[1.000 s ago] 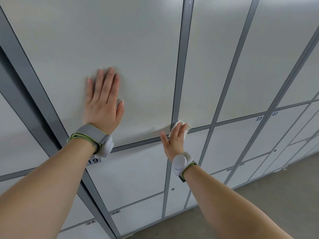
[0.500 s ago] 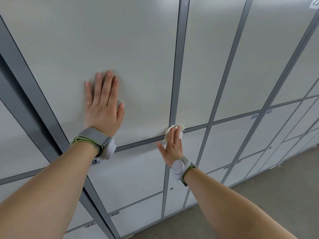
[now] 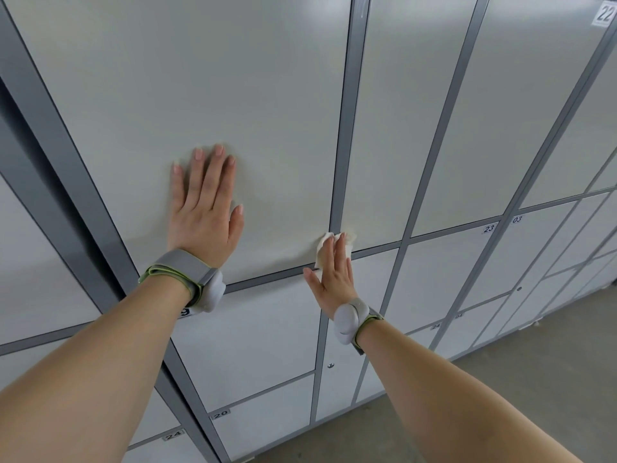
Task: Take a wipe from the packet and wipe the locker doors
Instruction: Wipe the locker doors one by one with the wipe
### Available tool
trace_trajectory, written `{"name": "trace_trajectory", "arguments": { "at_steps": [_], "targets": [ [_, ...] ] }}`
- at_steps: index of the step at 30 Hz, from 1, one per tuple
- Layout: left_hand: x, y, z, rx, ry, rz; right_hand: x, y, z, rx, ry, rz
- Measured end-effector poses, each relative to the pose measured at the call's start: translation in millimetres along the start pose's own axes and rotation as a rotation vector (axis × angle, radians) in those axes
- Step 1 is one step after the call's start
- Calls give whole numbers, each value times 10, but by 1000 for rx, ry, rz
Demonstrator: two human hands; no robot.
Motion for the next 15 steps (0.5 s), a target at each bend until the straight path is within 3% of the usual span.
{"name": "trace_trajectory", "arguments": {
  "at_steps": [5, 15],
  "targets": [
    [1, -88, -16, 31, 8, 22, 4, 26, -132, -69, 54, 4],
    [-516, -379, -228, 45, -50, 117, -559, -696, -961, -83, -257, 299]
  ]
}}
Point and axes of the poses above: each hand's wrist, its own x-axis away from the middle knuckle, its own y-axis out of the palm, z = x × y, the point moved 6 cm from there along -x, towards the middle knuckle, and after that the axes turned 9 degrees about -x, right-handed, at the moved point
